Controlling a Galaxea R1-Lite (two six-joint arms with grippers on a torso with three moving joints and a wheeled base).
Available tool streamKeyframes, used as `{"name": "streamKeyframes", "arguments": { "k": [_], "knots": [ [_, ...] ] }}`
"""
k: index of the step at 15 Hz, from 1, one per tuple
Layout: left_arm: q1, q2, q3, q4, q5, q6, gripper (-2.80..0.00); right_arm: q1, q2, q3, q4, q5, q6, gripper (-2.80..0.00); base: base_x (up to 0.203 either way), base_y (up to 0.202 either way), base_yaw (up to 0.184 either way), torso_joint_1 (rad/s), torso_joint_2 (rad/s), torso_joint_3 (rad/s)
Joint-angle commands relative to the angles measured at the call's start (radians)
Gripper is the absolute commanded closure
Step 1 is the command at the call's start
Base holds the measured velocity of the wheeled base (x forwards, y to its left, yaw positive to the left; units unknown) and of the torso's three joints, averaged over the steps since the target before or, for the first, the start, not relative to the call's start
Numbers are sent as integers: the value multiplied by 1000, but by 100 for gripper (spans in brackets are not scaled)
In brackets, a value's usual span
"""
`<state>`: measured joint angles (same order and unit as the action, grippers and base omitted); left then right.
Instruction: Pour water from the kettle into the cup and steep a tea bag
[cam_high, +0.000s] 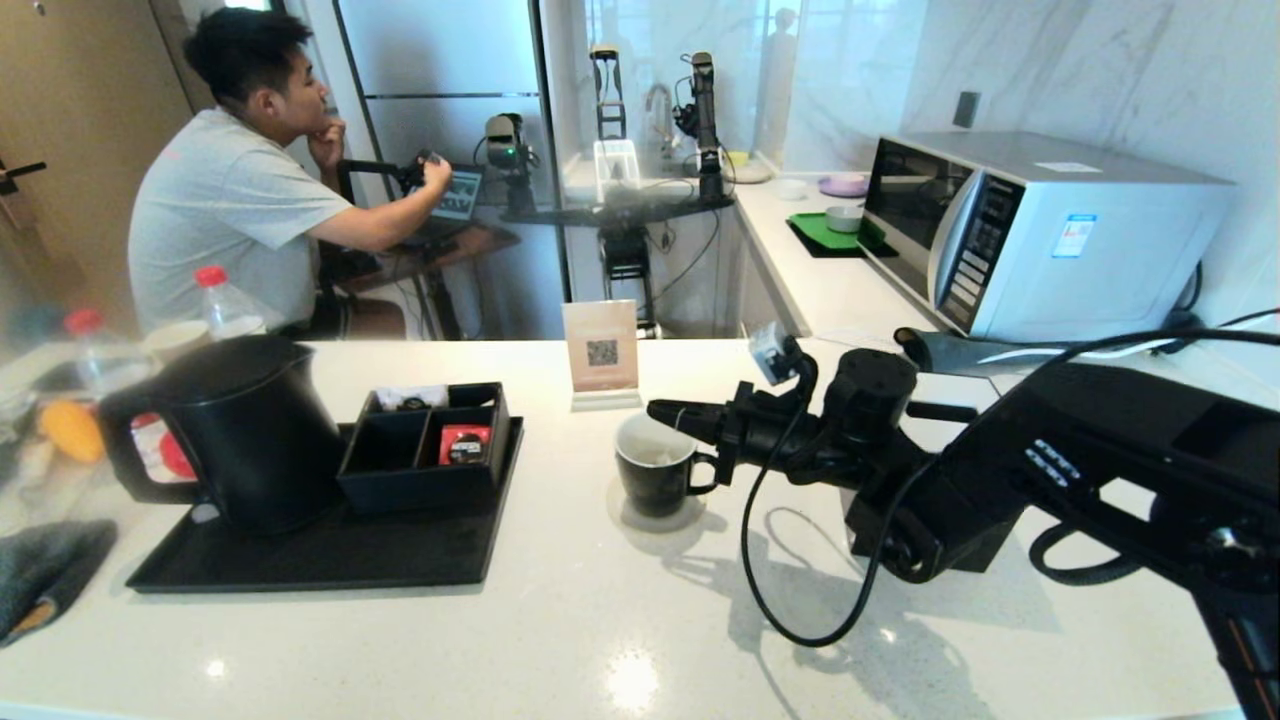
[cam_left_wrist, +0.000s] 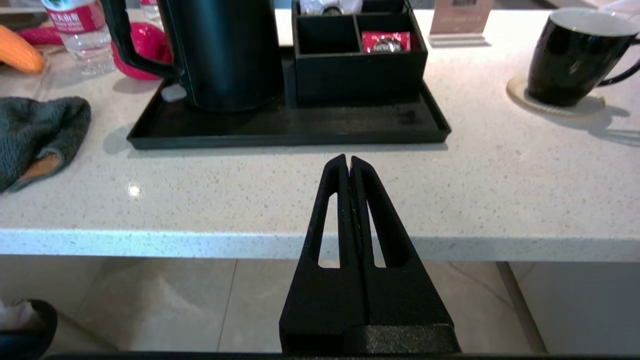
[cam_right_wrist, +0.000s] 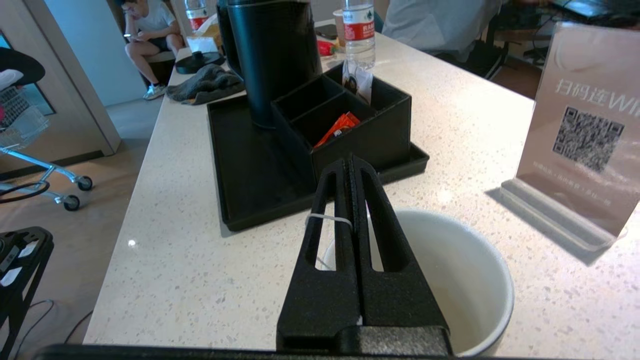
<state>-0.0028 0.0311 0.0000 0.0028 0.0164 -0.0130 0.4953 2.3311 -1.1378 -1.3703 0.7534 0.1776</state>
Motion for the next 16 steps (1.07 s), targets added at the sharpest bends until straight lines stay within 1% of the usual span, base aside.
{"name": "streamKeyframes", "arguments": {
  "k": [1,9,12,14,15,16],
  "knots": [
    [1,-31,0,0,0,-1,0,-1,-5,-47,4,5,3,0,0,0,0,0,0,0],
    [1,-31,0,2,0,-2,0,-14,-61,-291,184,1,3,0,0,0,0,0,0,0],
    [1,-31,0,2,0,-2,0,-15,-67,-353,250,-5,-2,0,0,0,0,0,0,0],
    [1,-31,0,2,0,-4,0,-15,-79,-363,303,-11,-35,0,0,0,0,0,0,0],
    [1,-31,0,2,0,-4,0,-14,-83,-363,326,-42,-51,0,0,0,0,0,0,0],
    [1,-31,0,2,0,-4,0,-10,-83,-365,338,-96,-57,0,0,0,0,0,0,0]
  ]
}}
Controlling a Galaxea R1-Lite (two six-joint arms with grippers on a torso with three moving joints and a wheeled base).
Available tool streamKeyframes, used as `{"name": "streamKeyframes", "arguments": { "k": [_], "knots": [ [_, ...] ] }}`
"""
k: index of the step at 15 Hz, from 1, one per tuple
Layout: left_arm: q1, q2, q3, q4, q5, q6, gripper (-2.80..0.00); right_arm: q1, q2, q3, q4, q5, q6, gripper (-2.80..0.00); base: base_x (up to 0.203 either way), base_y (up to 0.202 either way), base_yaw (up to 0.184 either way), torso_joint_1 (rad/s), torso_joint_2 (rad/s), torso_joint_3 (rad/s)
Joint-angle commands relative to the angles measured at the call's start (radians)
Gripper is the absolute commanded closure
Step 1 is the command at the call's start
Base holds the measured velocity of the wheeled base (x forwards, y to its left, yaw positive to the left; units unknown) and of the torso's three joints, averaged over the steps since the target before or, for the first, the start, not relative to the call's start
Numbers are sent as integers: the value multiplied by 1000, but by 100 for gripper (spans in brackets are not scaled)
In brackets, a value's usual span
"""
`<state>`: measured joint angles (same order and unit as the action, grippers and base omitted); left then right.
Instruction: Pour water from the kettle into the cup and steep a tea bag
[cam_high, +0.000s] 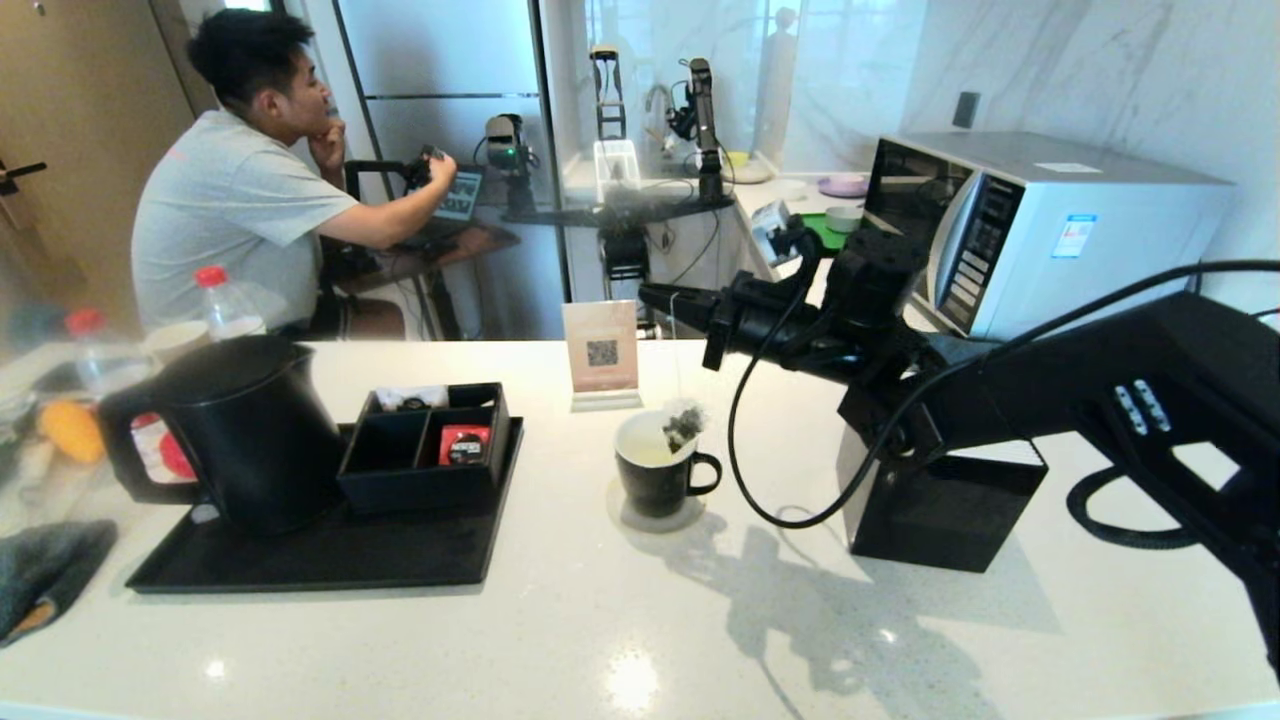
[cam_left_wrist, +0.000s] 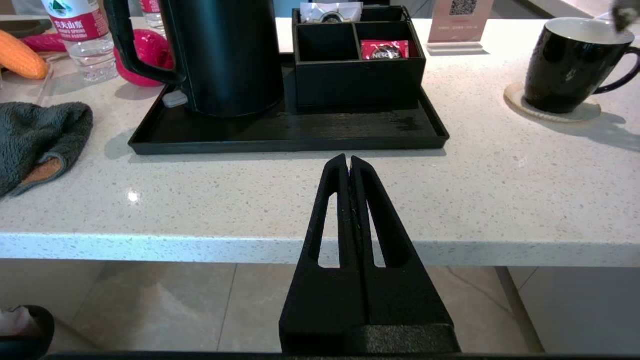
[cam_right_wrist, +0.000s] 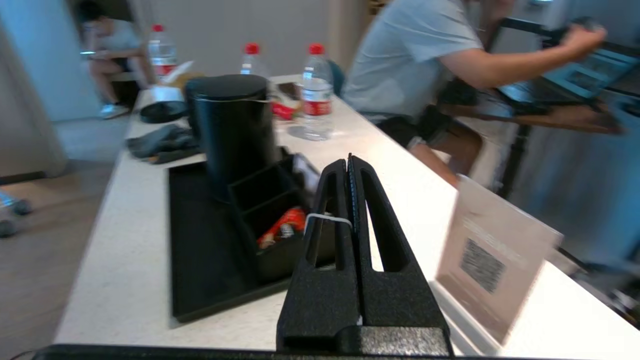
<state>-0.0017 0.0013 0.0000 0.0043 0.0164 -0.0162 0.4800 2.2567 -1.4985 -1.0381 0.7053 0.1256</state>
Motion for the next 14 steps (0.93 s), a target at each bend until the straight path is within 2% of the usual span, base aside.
{"name": "streamKeyframes", "arguments": {
  "k": [1,4,8,14],
  "knots": [
    [0,-1,0,0,0,-1,0,15,-8,-4,13,-108,-8,0,0,0,0,0,0,0],
    [0,-1,0,0,0,-1,0,20,1,1,25,-184,-14,0,0,0,0,0,0,0],
    [0,-1,0,0,0,-1,0,58,3,10,72,-350,-17,0,0,0,0,0,0,0],
    [0,-1,0,-8,0,-1,0,96,7,110,70,-441,-41,0,0,0,0,0,0,0]
  ]
}}
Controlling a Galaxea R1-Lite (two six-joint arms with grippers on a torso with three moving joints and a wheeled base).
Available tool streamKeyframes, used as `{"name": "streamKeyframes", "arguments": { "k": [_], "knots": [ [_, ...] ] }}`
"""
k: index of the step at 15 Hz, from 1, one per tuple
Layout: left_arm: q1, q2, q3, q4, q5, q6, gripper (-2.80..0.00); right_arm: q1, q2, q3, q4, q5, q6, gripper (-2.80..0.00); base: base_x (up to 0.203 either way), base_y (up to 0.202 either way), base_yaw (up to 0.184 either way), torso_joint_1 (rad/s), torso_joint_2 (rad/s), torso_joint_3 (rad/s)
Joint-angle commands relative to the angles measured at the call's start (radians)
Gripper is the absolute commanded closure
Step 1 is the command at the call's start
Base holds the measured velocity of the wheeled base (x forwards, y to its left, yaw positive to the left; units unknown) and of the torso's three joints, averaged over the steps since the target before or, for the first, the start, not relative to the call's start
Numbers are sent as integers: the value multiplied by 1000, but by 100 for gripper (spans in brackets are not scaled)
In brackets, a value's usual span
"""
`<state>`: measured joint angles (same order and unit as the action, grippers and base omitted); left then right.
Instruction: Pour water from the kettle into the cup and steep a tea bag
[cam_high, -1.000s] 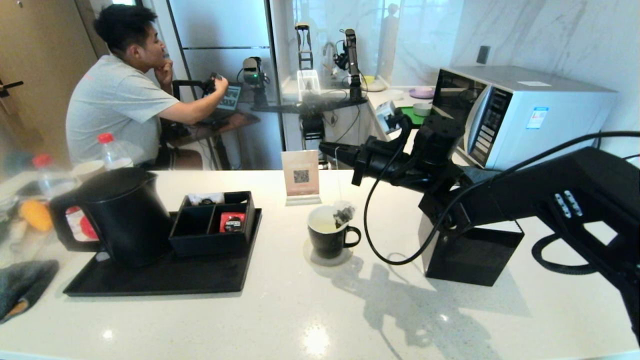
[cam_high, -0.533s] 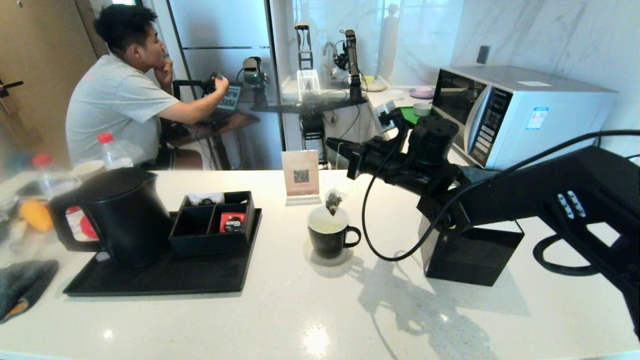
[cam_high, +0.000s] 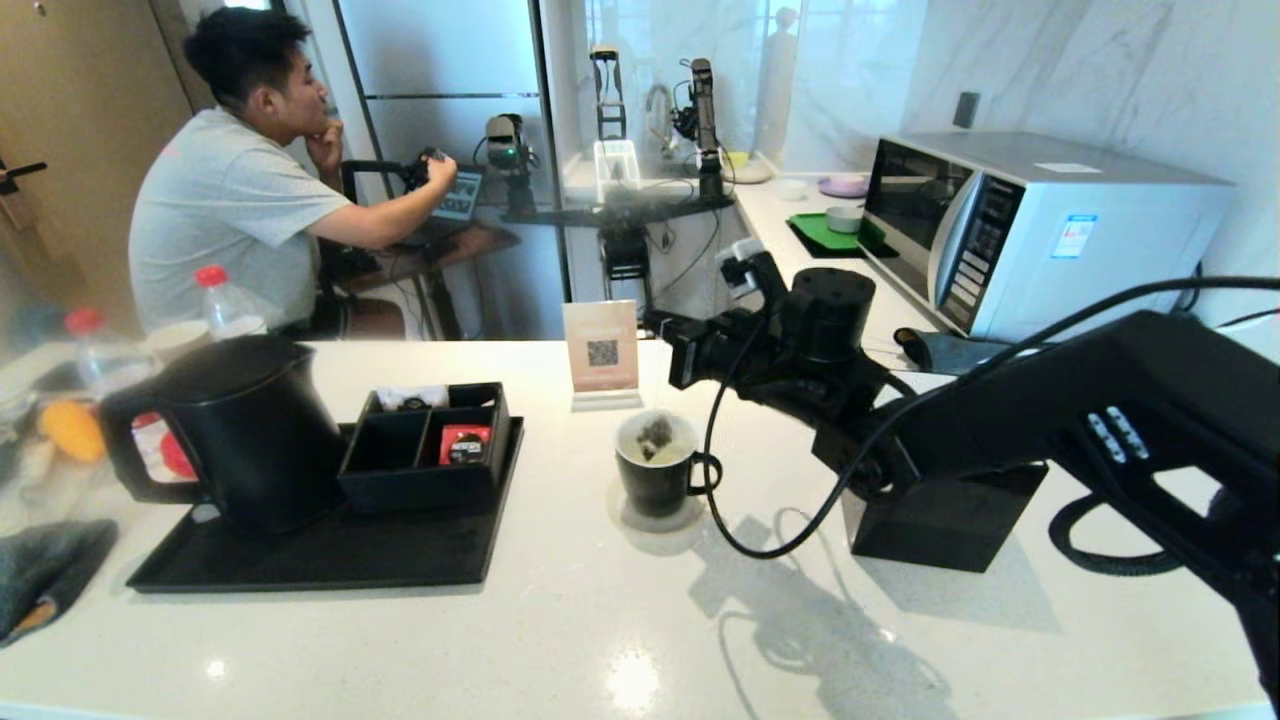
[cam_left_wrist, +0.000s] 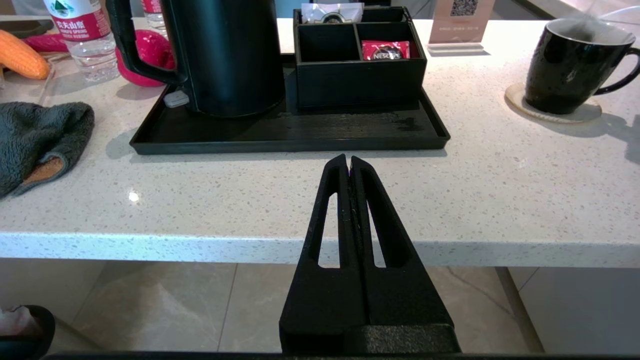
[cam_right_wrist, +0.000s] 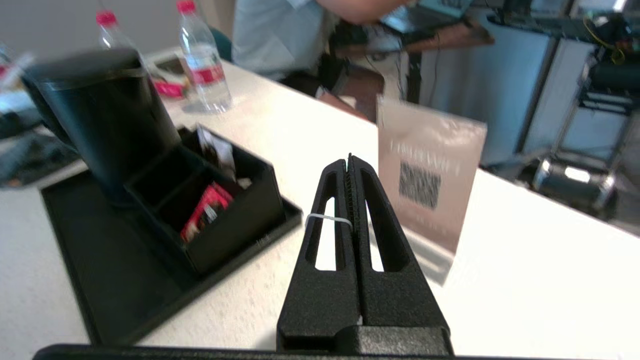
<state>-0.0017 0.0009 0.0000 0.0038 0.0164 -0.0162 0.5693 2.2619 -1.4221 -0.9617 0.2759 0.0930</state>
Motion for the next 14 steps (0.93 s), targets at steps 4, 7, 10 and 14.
{"name": "streamKeyframes", "arguments": {
  "k": [4,7,10,14],
  "knots": [
    [0,-1,0,1,0,-1,0,20,14,117,-17,-117,-27,0,0,0,0,0,0,0],
    [0,-1,0,1,0,-1,0,32,29,136,-14,-175,-19,0,0,0,0,0,0,0],
    [0,-1,0,0,0,-1,0,38,35,144,-11,-179,-19,0,0,0,0,0,0,0],
    [0,-1,0,1,0,-1,0,38,41,145,-11,-181,-19,0,0,0,0,0,0,0]
  ]
}}
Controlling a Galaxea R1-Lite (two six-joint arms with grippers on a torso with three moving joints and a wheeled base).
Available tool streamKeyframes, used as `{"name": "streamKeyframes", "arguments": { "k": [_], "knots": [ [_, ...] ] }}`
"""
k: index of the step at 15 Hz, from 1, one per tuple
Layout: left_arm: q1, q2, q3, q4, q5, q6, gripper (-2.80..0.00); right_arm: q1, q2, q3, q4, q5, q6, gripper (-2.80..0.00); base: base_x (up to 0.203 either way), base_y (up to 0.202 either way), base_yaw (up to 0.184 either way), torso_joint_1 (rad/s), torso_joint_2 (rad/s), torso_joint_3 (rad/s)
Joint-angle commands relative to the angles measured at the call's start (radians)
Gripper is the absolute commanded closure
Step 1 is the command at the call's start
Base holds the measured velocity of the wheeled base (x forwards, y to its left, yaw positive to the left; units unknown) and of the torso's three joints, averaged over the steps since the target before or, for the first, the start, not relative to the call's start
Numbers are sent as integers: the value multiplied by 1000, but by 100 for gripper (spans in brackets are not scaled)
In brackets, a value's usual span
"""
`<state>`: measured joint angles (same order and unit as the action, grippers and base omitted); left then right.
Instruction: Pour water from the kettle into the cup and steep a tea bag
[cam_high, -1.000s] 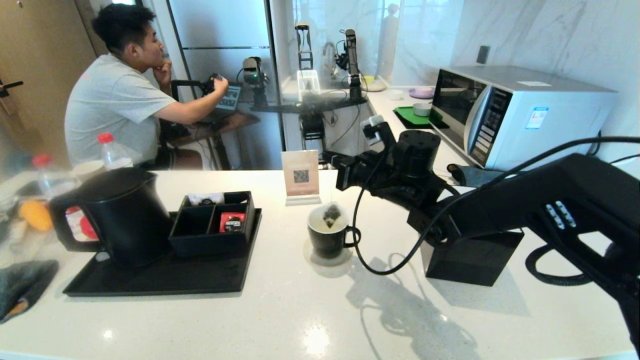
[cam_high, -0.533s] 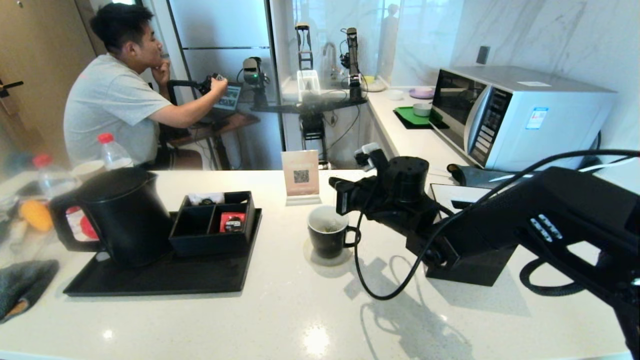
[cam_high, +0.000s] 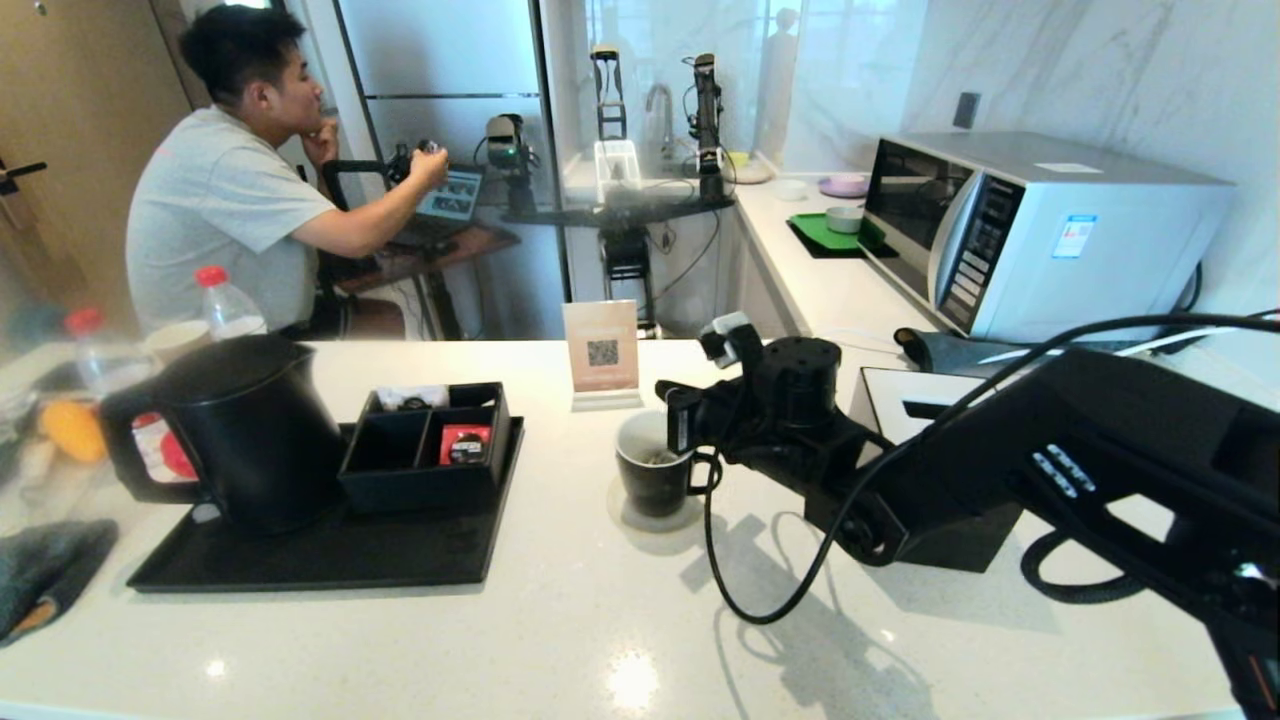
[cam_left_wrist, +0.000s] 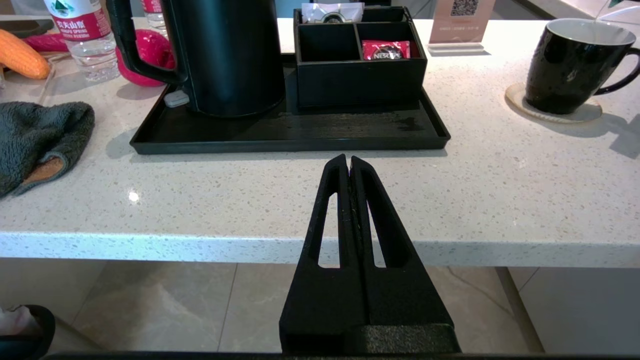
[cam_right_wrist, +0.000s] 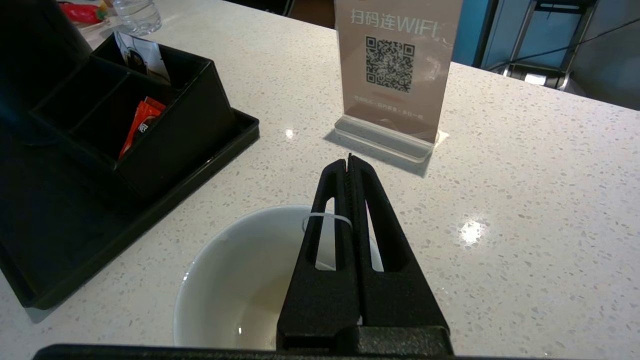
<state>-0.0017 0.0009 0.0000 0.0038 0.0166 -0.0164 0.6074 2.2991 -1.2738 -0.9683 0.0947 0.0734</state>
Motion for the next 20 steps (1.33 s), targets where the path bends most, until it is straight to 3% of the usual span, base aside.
{"name": "streamKeyframes", "arguments": {
  "k": [1,7,13,15,20],
  "knots": [
    [0,-1,0,1,0,0,0,0,2,-9,-4,0,0,0,0,0,0,0,0,0],
    [0,-1,0,1,0,0,0,-4,-54,-42,5,0,2,0,0,0,0,0,0,0],
    [0,-1,0,-50,0,0,0,-4,-82,-254,144,-2,2,0,0,0,0,0,0,0],
    [0,-1,0,0,0,0,0,-4,-81,-317,195,-1,2,0,0,0,0,0,0,0],
    [0,-1,0,1,0,0,0,-3,-79,-315,200,-1,2,0,0,0,0,0,0,0]
  ]
}}
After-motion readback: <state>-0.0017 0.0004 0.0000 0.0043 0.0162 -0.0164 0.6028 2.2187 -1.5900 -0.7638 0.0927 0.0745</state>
